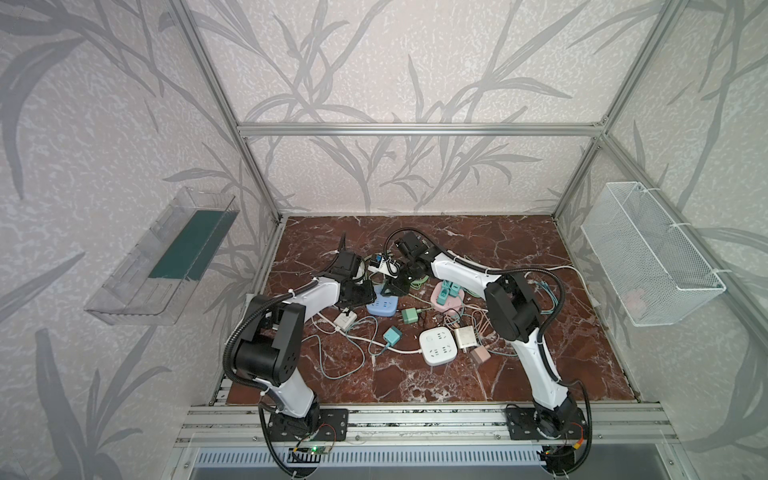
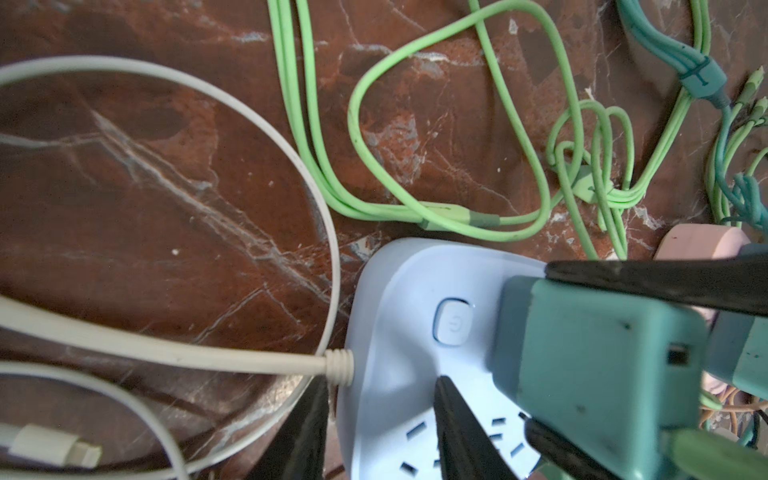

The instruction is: Pull the plug off the socket

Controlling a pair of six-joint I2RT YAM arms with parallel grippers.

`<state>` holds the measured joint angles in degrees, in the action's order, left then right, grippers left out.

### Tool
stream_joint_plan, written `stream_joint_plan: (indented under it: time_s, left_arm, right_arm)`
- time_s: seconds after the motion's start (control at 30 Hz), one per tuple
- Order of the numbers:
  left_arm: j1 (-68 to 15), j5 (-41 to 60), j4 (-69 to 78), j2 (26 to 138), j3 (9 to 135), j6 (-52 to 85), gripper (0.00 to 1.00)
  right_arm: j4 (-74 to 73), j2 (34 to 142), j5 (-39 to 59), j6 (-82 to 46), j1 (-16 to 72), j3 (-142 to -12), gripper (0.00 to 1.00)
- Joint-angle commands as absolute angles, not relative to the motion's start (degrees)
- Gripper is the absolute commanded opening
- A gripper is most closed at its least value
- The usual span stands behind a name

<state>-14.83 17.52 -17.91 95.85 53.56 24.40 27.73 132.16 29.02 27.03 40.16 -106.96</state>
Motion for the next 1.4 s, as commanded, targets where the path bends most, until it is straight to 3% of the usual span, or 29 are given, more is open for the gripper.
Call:
stream_joint_plan:
  time_s: [0.0, 0.63, 0.93, 1.37]
  left_arm:
    - [-15.47, 16.74, -26.42, 98.94, 50.27, 23.63, 0.42]
    - [-15.51, 6.19, -30.98, 98.36, 50.48, 24.37, 0.42]
    - [-15.47, 5.25, -30.89, 98.75, 50.45, 25.48, 0.42]
    - [-15.56, 21.31, -24.43, 95.32, 47.6, 22.06, 0.46]
  right_arm:
    - [25.88, 130.96, 27.97, 23.22, 39.66, -108.78, 0.15]
    - [31.29, 132.4, 30.64, 18.73, 39.19, -117.07, 0.15]
    - [26.99, 129.37, 26.73, 22.63, 41.3, -110.11, 0.16]
    - [26.28, 131.63, 27.53, 17.8, 40.34, -109.85, 0.16]
